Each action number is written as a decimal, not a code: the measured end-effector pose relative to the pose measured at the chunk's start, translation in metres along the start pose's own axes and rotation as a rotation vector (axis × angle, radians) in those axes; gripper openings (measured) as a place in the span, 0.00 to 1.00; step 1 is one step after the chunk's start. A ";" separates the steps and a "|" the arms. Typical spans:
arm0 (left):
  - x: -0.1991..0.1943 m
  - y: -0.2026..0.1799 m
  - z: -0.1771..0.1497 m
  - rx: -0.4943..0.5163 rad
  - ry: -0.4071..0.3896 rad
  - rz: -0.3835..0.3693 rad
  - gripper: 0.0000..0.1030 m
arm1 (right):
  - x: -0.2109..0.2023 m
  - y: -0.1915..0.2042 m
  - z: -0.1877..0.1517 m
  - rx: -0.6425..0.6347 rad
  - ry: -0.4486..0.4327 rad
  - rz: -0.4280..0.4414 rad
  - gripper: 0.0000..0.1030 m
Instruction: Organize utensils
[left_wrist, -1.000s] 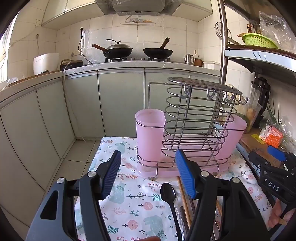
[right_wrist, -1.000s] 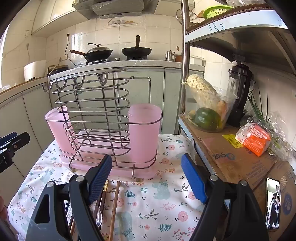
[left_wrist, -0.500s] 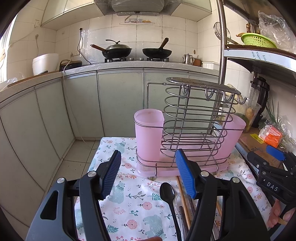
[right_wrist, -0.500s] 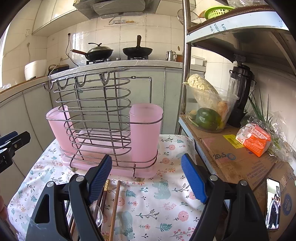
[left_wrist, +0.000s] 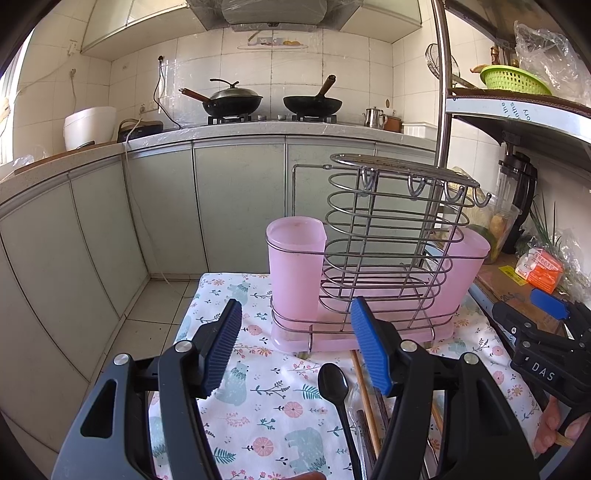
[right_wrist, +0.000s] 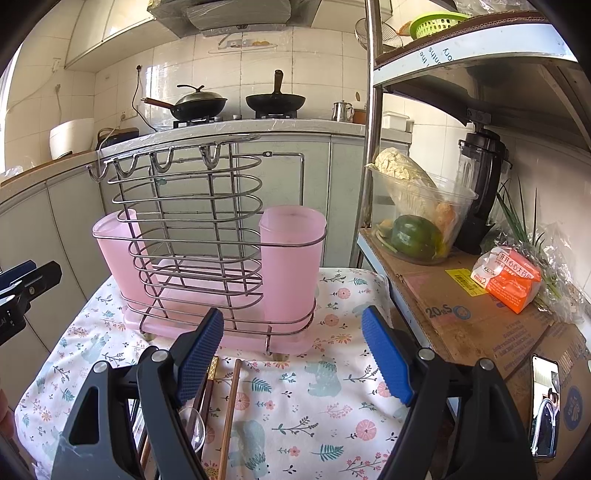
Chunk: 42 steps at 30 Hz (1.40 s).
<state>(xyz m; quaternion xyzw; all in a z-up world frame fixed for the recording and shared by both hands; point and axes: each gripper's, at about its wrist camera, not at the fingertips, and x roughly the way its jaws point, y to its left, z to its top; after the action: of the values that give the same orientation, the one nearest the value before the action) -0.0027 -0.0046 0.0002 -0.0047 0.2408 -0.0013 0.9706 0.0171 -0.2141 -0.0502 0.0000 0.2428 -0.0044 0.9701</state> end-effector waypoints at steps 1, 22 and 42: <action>0.000 0.000 0.000 0.001 0.000 -0.001 0.60 | 0.000 0.000 0.000 0.000 0.000 0.000 0.74; 0.000 -0.001 -0.001 0.002 0.000 -0.001 0.60 | -0.004 0.001 0.003 -0.003 -0.005 0.001 0.74; 0.012 0.001 -0.007 0.012 0.039 -0.014 0.60 | 0.004 -0.010 -0.001 0.051 0.030 0.021 0.74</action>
<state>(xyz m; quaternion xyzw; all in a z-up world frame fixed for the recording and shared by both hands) 0.0048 -0.0035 -0.0120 -0.0006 0.2595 -0.0096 0.9657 0.0200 -0.2242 -0.0530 0.0272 0.2571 -0.0006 0.9660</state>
